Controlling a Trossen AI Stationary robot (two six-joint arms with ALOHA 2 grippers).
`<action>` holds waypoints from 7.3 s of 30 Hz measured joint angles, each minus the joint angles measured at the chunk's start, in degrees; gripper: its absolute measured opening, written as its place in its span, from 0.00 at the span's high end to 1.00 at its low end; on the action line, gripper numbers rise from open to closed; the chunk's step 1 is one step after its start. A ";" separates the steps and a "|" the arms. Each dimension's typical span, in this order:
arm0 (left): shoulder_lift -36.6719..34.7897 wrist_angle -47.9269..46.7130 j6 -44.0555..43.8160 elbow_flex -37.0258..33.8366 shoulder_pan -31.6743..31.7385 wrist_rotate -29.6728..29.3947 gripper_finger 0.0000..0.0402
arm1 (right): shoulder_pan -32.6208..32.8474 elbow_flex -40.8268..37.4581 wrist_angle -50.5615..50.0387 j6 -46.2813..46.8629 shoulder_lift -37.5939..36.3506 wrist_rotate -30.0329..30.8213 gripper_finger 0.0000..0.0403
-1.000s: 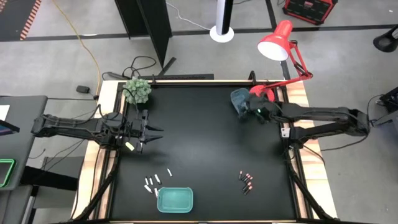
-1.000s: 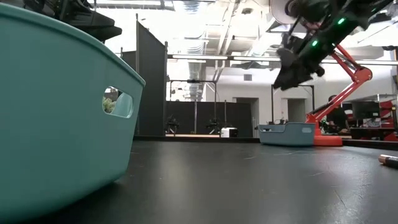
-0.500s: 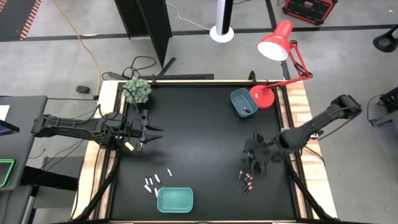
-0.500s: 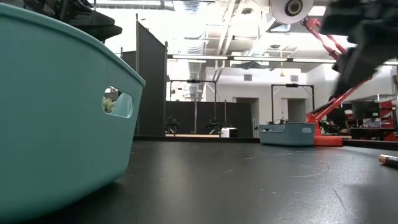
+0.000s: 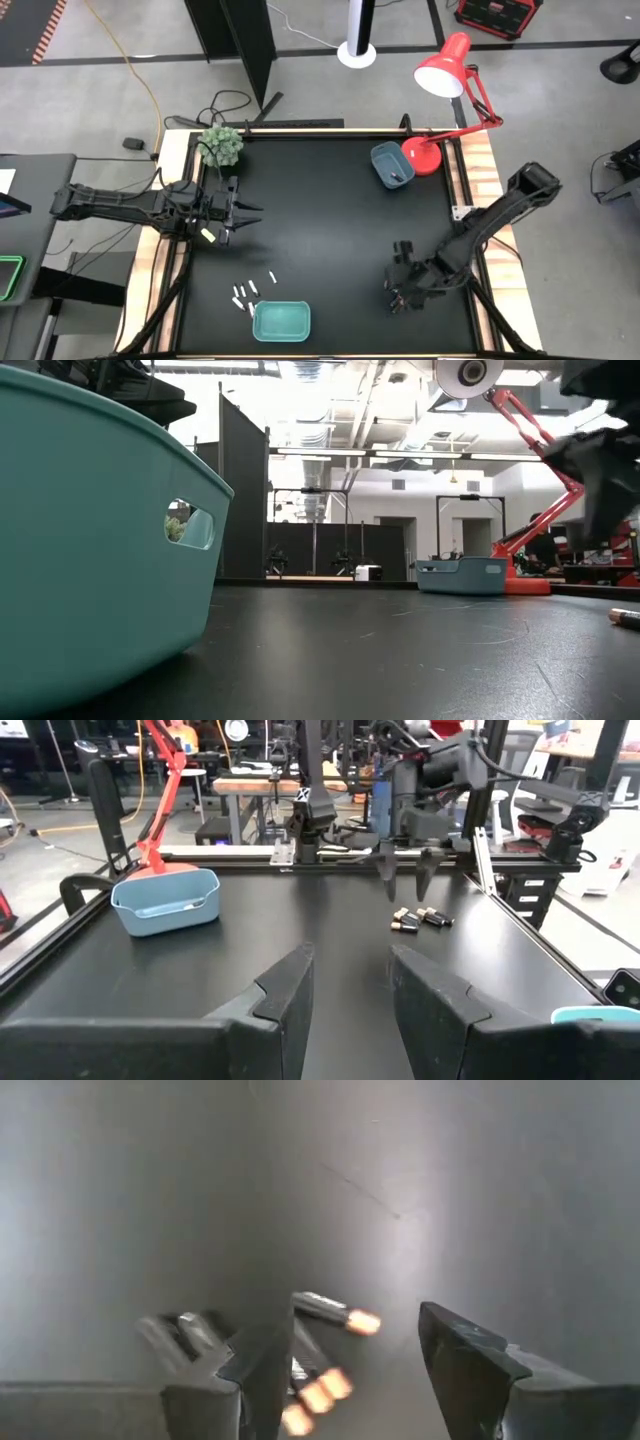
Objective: Sort batteries
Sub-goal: Put the black battery into the blue bin, then put the silver battery into the green bin
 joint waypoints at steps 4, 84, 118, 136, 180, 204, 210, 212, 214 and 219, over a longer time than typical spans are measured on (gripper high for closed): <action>0.00 -0.02 -0.18 0.00 -0.02 0.00 0.69 | -1.88 5.44 -7.69 -7.81 4.57 0.17 0.43; -0.01 -0.31 -0.76 -0.02 -0.02 0.01 0.69 | -5.79 26.23 -21.42 -23.91 26.36 -7.00 0.96; -0.02 -0.47 -0.63 -0.02 -0.01 0.00 0.69 | -18.02 19.00 -11.31 -23.11 -17.52 6.71 0.96; -0.02 -0.46 -0.57 -0.02 0.00 0.00 0.69 | -18.84 12.43 -5.40 -30.39 -28.79 7.72 0.96; 0.00 0.24 -3.03 -0.02 0.00 -0.02 0.69 | -50.63 12.40 -23.63 1.34 -13.74 20.70 0.96; -0.01 0.13 -3.82 -0.02 -0.01 -0.02 0.69 | -64.02 12.36 -20.96 -5.97 8.46 5.11 0.94; -0.01 -0.13 -3.82 -0.02 -0.01 -0.02 0.69 | -64.21 12.36 -21.17 -6.67 10.39 4.36 0.89; -0.01 -0.15 -4.03 -0.02 -0.02 -0.01 0.69 | -64.04 12.36 -21.01 -6.89 10.37 4.36 0.86; 0.00 -0.14 -4.13 -0.02 0.00 0.00 0.69 | -63.85 12.36 -20.74 -7.20 9.81 4.44 0.82; -0.01 -0.20 -4.24 -0.02 -0.02 0.00 0.69 | -63.93 12.36 -20.66 -7.37 7.32 4.44 0.71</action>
